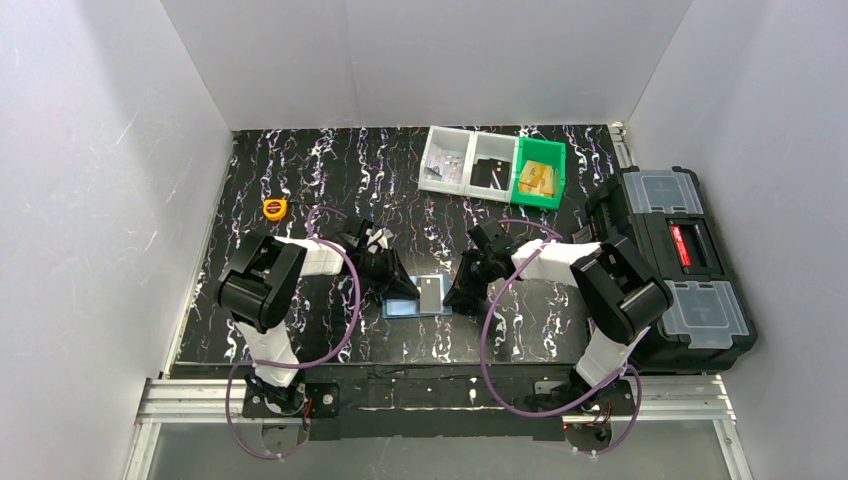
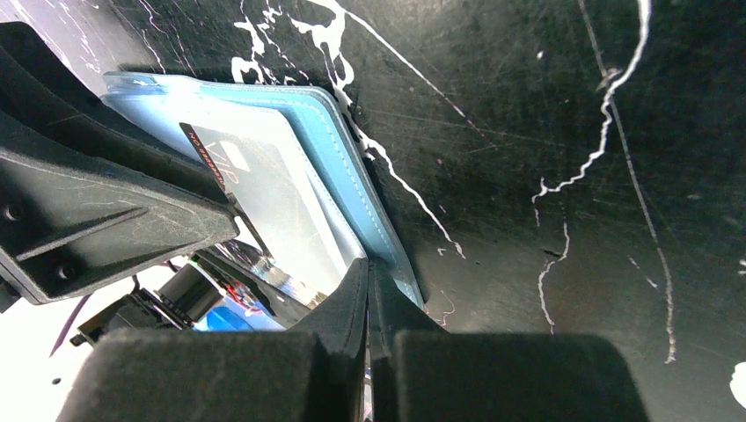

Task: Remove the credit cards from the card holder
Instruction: Remove the credit card from the card holder.

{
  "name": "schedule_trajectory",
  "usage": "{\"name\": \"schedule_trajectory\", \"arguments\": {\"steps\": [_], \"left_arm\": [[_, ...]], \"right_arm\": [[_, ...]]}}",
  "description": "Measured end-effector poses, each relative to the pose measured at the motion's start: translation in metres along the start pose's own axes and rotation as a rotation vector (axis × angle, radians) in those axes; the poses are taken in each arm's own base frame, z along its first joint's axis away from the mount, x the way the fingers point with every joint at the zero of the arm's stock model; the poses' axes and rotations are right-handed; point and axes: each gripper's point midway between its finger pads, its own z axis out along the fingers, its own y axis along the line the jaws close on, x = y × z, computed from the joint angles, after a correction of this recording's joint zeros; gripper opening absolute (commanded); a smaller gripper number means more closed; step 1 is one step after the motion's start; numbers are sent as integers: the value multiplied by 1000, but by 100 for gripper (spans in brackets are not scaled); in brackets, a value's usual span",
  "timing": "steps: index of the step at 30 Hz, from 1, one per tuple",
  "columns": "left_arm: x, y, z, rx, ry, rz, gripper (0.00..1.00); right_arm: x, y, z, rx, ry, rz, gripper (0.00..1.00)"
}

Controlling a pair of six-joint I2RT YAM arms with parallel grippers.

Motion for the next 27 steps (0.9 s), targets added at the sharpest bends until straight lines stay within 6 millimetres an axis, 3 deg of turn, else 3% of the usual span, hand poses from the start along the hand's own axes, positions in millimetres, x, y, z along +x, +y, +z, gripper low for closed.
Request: {"name": "schedule_trajectory", "arguments": {"steps": [12,18,27], "left_arm": [[3,-3,6,3,19,11,14],[3,-4,7,4,20,9,1],[4,-6,6,9,23,12,0]], "right_arm": [[0,0,1,6,11,-4,1],[1,0,1,5,15,-5,1],[1,0,1,5,16,-6,1]]}}
